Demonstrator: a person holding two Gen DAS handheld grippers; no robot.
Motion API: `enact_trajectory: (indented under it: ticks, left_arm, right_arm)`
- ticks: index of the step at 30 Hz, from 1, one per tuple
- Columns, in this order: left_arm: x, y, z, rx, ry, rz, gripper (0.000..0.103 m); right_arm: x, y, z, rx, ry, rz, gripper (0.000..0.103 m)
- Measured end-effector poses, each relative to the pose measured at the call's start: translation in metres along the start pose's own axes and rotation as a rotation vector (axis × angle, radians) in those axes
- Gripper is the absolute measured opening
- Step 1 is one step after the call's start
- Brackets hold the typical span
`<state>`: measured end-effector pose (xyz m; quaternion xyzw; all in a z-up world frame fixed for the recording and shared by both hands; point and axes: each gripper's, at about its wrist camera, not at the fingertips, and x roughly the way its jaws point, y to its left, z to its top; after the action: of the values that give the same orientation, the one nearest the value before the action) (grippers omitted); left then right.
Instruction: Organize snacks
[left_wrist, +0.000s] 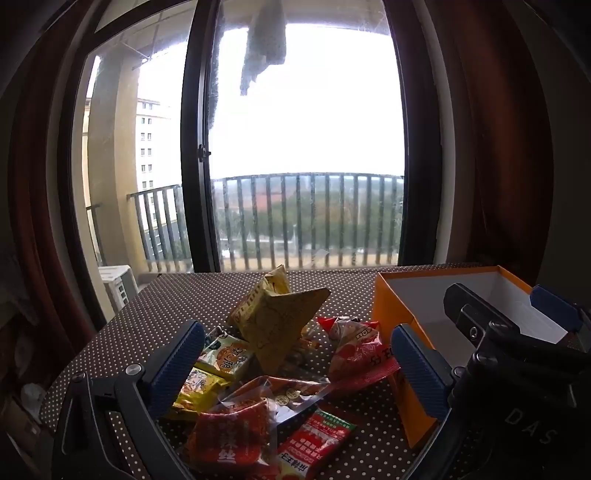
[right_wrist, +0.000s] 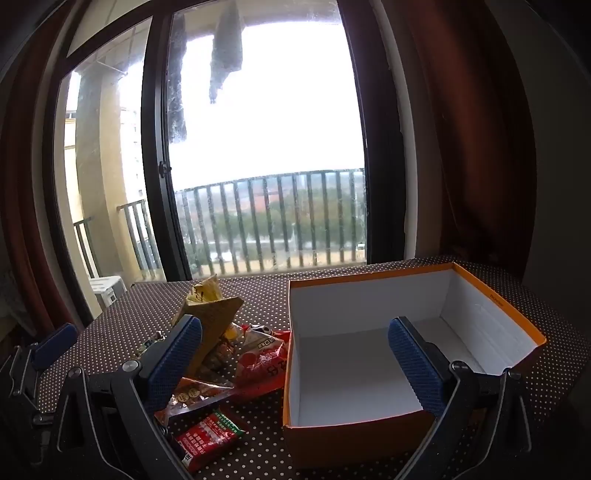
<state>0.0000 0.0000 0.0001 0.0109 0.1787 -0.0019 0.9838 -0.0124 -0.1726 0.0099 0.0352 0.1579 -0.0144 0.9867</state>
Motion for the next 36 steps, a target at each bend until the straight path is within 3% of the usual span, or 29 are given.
enact_trajectory:
  ticks: [36]
  left_arm:
    - [-0.003, 0.0006, 0.0031, -0.005, -0.011, -0.008, 0.101]
  right_arm:
    - [-0.0027, 0.001, 0.0006, -0.004, -0.015, -0.01, 0.102]
